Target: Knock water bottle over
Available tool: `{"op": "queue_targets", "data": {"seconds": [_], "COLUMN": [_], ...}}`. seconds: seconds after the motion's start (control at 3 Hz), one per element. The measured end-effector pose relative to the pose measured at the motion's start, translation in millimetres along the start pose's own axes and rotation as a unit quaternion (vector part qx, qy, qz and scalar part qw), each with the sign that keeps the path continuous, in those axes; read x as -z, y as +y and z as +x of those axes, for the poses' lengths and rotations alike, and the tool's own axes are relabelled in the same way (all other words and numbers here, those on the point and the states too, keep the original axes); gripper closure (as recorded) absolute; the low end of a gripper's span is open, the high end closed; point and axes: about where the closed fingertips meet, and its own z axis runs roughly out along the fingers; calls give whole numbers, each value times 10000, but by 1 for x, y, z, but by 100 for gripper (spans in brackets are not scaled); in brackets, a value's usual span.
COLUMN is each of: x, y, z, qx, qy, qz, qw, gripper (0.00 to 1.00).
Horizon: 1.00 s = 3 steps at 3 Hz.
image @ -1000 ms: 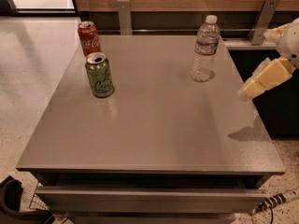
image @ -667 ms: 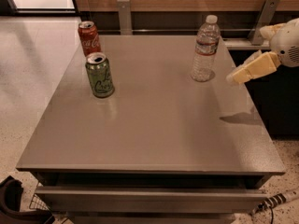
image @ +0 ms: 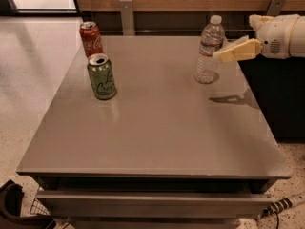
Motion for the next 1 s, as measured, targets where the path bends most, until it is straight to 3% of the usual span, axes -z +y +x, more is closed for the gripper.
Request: {"op": "queue_targets", "data": {"seconds": [0.33, 0.67, 1.0], "x": [-25, -41, -56], "y": [12, 24, 26], "z": [-8, -14, -18], "qx": [-206, -237, -281], "qy": [-635, -989, -1239], "qz": [-260, -363, -365], "qw": [9974, 9942, 9912], "gripper": [0, 0, 16]}}
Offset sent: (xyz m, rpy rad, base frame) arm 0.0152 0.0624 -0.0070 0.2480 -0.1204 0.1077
